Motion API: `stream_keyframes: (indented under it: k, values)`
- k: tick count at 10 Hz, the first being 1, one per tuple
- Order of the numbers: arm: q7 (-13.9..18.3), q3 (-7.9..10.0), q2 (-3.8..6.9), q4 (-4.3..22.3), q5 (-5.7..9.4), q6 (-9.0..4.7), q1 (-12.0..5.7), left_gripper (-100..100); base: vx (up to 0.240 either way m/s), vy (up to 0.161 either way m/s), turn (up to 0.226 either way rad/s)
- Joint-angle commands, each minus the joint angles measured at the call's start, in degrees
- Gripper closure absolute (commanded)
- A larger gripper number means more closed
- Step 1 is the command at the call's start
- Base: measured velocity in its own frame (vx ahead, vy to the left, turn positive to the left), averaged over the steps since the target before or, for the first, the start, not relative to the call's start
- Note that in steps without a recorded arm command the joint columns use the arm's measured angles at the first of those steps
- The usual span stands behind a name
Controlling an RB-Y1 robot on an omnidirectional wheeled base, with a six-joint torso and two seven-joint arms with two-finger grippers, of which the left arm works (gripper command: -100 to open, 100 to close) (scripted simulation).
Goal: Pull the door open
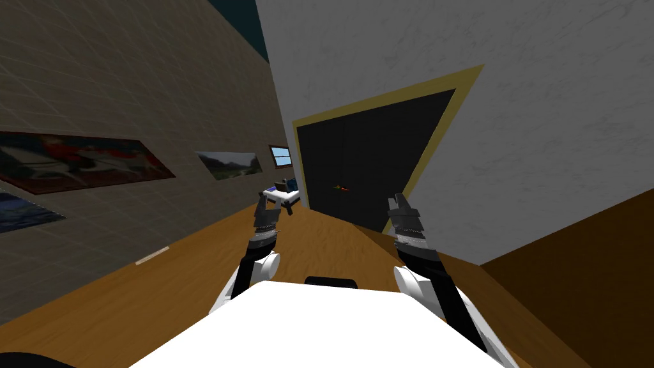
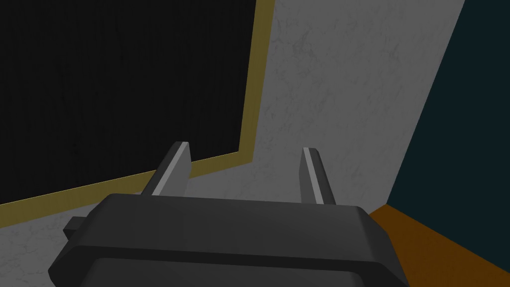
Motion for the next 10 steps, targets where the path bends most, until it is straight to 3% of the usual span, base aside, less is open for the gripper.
stream_keyframes:
  k: [1,10]
  values:
    - [0.2,-0.34,0.29,2.5,0.25,-0.44,-0.80,-100,0.130,-0.018,-0.070]
    - [1.6,-1.92,2.42,18.3,2.23,-2.58,-7.04,-100,0.100,-0.026,-0.084]
